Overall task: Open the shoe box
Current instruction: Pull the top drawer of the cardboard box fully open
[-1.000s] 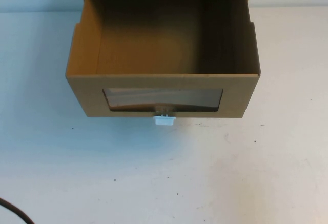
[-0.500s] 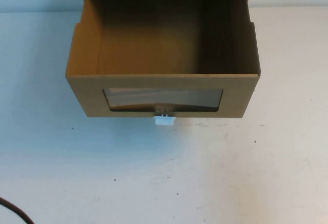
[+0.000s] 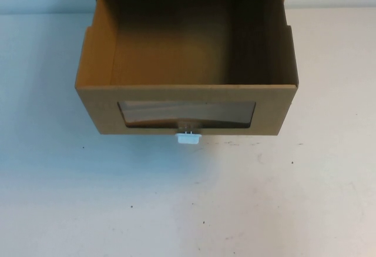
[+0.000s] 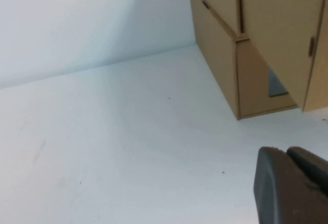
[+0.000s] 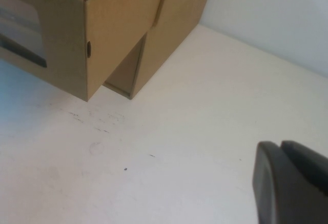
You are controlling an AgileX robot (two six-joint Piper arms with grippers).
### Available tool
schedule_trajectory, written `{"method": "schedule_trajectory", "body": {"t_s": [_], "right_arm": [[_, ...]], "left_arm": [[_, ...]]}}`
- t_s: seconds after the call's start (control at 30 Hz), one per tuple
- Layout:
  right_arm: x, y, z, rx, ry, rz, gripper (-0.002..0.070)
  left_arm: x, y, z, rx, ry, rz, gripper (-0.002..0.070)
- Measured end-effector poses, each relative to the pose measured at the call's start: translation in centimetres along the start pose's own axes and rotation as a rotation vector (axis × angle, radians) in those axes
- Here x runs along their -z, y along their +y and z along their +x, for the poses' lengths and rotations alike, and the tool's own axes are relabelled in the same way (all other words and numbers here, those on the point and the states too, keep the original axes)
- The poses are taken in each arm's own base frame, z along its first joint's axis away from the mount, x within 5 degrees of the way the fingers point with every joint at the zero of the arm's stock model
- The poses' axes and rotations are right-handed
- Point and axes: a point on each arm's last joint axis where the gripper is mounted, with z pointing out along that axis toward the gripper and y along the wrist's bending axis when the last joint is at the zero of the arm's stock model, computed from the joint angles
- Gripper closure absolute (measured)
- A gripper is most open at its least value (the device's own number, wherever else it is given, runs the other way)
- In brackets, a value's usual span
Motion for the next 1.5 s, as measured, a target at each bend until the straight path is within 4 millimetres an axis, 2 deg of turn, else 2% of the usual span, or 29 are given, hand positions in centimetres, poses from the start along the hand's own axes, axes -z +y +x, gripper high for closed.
{"method": "schedule_trajectory", "body": {"t_s": [0.13, 0.27, 0.33, 0.7, 1.5], "right_arm": [[0.0, 0.0, 0.0, 0.000, 0.000, 0.000, 0.0689], [0.0, 0.0, 0.0, -0.001, 0.001, -0.001, 0.0689], [0.0, 0.0, 0.0, -0.001, 0.001, -0.001, 0.0689], [0.0, 0.0, 0.0, -0.003, 0.002, -0.005, 0.0689], [0.1, 0.0, 0.0, -0.008, -0.001, -0.009, 0.0689]], "left_arm": [[-0.5, -0.5, 3.5, 0.000, -0.016, -0.016, 0.0680], [-1.2, -1.1, 6.8, 0.030, 0.040, -0.008, 0.0680], [-1.3, -1.3, 7.6, 0.054, 0.073, -0.001, 0.0680], [-1.3, -1.3, 8.5, 0.036, 0.150, -0.002, 0.0680], [-1.2, -1.3, 8.5, 0.034, 0.148, -0.003, 0.0680]]}}
